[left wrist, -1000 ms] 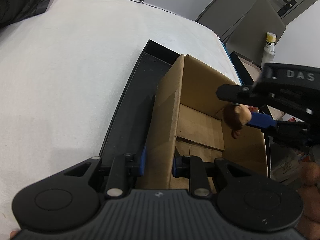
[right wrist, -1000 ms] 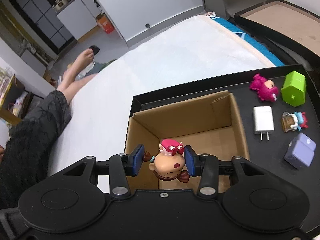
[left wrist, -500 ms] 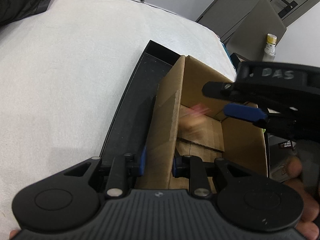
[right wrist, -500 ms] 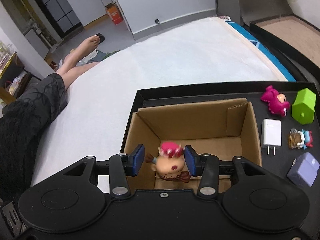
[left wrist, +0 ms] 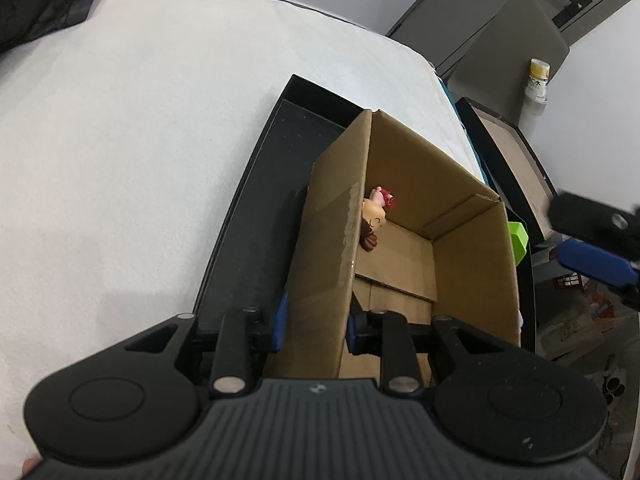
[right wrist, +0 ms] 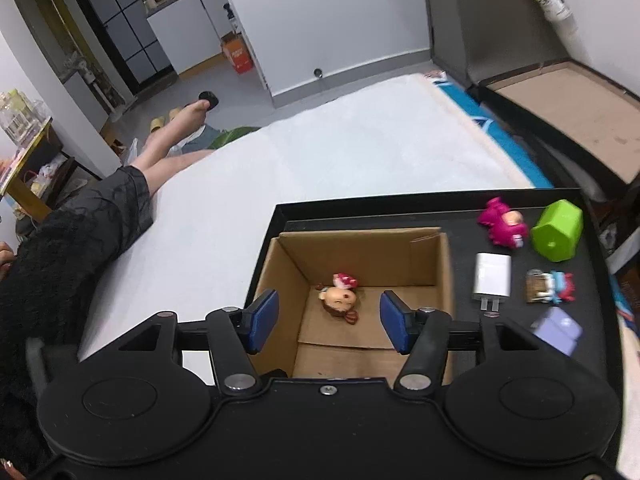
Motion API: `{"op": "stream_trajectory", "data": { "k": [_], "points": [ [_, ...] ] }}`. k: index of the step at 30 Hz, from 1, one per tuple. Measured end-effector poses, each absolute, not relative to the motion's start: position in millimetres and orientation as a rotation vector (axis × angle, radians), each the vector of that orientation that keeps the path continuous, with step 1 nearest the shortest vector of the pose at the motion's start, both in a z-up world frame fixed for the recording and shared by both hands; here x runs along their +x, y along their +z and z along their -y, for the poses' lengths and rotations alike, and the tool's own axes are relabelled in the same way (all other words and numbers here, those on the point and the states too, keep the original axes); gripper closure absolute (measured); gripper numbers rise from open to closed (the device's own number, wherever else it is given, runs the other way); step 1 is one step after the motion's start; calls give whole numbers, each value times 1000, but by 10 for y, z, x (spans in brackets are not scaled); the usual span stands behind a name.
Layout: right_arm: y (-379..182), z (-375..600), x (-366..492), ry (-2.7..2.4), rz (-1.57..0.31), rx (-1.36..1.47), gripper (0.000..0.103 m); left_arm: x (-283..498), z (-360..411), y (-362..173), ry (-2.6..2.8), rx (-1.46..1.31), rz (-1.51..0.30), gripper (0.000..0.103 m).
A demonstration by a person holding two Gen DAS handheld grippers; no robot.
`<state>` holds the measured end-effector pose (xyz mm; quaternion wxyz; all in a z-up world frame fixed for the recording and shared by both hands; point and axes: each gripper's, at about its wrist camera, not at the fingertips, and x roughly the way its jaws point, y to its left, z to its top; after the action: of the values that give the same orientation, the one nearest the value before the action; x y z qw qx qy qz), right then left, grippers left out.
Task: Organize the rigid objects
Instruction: 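Carry the bow doll with the right gripper into the box and release it, then move the right gripper to the lavender cube and grasp it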
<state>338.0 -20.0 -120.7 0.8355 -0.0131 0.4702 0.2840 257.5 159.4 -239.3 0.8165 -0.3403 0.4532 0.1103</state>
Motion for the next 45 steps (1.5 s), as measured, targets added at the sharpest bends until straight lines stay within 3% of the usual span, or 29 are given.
{"op": "stream_trajectory", "data": {
  "k": [6,19,45],
  "points": [
    [-1035,541,3332,583,-981,-19,39,2503,-1579,-2320,232,-721,-952,77],
    [-1065,1106,3338,484,-982,-2,39,2308,-1435,-2359,229,-698,-984,77],
    [-2015,1405,3954,225,-1117,54,38,2223,-1459,-2399,274,-769,-930,77]
  ]
}}
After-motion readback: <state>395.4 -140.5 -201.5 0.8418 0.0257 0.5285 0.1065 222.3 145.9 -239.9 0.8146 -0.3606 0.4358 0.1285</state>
